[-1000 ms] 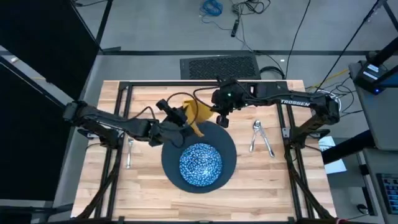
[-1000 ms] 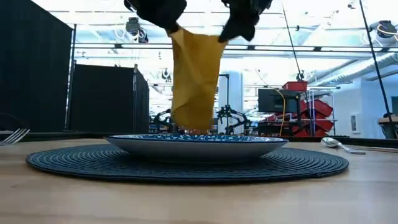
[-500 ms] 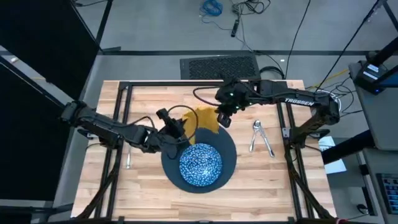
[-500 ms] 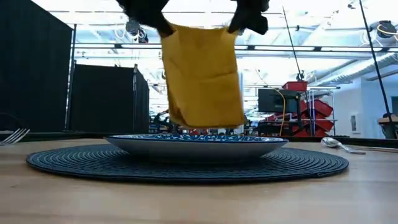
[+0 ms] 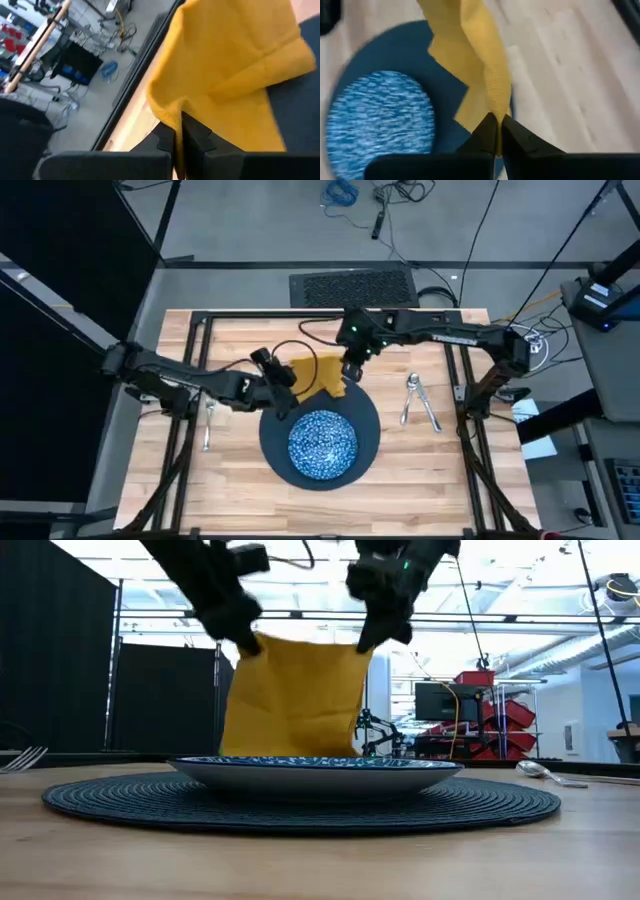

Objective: Set table place
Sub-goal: Fold the yellow table napkin

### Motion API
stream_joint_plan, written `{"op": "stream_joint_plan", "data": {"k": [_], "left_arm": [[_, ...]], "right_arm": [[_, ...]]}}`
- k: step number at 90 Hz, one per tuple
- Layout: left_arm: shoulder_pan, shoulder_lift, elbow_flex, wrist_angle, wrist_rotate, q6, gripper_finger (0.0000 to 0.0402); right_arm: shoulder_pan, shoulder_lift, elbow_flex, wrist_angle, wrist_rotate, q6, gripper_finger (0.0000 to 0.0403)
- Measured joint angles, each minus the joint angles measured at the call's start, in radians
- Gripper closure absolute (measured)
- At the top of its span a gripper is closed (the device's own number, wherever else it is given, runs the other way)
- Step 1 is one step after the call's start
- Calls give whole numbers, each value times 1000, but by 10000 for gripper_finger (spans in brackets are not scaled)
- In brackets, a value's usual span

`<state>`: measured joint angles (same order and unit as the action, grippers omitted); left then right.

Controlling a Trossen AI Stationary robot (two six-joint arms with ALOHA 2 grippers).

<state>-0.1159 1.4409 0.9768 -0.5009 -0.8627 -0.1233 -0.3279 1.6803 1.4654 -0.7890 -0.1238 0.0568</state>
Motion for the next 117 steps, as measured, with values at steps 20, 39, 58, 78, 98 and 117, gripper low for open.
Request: {"op": "stream_joint_plan", "data": {"k": [20, 39, 58, 78, 98, 117], "left_arm": [[84, 11, -62, 84, 50, 45, 401], [129, 11, -65, 157, 56, 133, 401], [180, 10, -84, 218, 129, 165, 401], [210, 10, -135, 252, 235, 158, 401], [208, 10, -176, 260, 321, 152, 401], [207, 10, -207, 263, 394, 129, 401]], "right_arm": [[-101, 65, -1, 52, 55, -143, 403], [-152, 66, 0, 166, 83, -201, 403], [-170, 67, 0, 189, 78, -300, 403], [-175, 86, 1, 140, 65, -301, 403], [-160, 120, 1, 71, 11, -255, 403], [-101, 161, 1, 54, -15, -226, 403]]}}
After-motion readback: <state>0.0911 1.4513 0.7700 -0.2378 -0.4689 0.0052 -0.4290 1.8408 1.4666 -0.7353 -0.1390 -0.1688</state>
